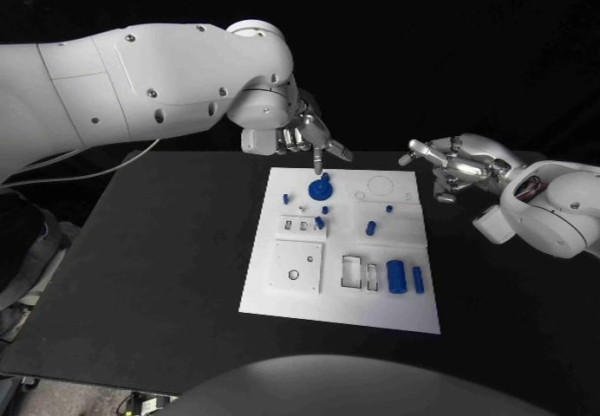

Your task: Assemble the parts on the task board

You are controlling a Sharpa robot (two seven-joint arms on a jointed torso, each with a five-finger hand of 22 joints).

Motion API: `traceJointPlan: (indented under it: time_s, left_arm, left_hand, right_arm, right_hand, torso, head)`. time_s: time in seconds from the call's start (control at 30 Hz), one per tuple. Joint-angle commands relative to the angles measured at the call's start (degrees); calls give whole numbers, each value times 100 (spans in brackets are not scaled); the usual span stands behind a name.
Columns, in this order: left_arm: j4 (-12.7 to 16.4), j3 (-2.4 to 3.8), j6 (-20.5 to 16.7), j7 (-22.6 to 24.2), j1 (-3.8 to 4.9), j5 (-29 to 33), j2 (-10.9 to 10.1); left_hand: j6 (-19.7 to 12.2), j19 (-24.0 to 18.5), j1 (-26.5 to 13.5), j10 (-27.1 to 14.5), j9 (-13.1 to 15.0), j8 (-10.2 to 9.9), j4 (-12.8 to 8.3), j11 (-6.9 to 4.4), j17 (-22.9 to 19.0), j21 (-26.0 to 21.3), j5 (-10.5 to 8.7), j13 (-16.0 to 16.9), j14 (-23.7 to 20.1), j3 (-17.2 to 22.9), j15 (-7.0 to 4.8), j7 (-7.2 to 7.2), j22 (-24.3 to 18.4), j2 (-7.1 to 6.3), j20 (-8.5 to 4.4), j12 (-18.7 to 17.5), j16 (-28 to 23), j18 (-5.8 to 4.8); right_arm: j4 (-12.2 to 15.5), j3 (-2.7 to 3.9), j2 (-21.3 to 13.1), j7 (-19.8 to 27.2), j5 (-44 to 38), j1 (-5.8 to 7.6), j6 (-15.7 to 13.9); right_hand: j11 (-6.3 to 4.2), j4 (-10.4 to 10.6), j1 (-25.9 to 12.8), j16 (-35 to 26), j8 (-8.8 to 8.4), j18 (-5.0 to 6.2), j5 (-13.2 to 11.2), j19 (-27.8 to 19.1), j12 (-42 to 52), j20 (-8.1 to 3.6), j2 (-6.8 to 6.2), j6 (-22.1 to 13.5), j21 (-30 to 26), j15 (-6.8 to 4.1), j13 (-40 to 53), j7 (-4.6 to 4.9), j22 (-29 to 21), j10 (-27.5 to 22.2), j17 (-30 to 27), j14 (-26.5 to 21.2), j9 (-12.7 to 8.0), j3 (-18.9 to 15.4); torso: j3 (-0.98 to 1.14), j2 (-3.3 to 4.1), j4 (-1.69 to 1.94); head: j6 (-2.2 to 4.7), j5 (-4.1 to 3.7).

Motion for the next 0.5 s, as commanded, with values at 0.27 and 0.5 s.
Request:
traceJointPlan:
  time_s: [0.27,0.5]
  left_arm:
    - [-357,-2,475,-1173,-376,407,225]
    - [-554,-2,405,-1179,-574,494,312]
  left_hand:
    - [113,506,286,596,-182,-501,-28,100,1506,9,235,1505,606,-128,102,76,1386,105,127,13,14,-100]
    - [285,506,471,596,-199,-611,-39,85,1506,8,324,1505,606,-178,91,54,1388,99,128,13,14,-100]
  right_arm:
    - [35,-11,-12,-323,328,5,269]
    - [50,-20,0,-404,359,5,331]
  right_hand:
    - [2,3,217,44,29,-52,174,55,49,-5,-4,5,67,2,954,25,708,70,985,53,19,-44]
    - [7,2,294,27,33,-45,265,13,34,-5,-3,7,36,6,931,31,695,45,963,26,23,-48]
  torso:
    - [0,-15,16]
    - [-3,-18,11]
  head:
    - [0,53]
    - [0,96]
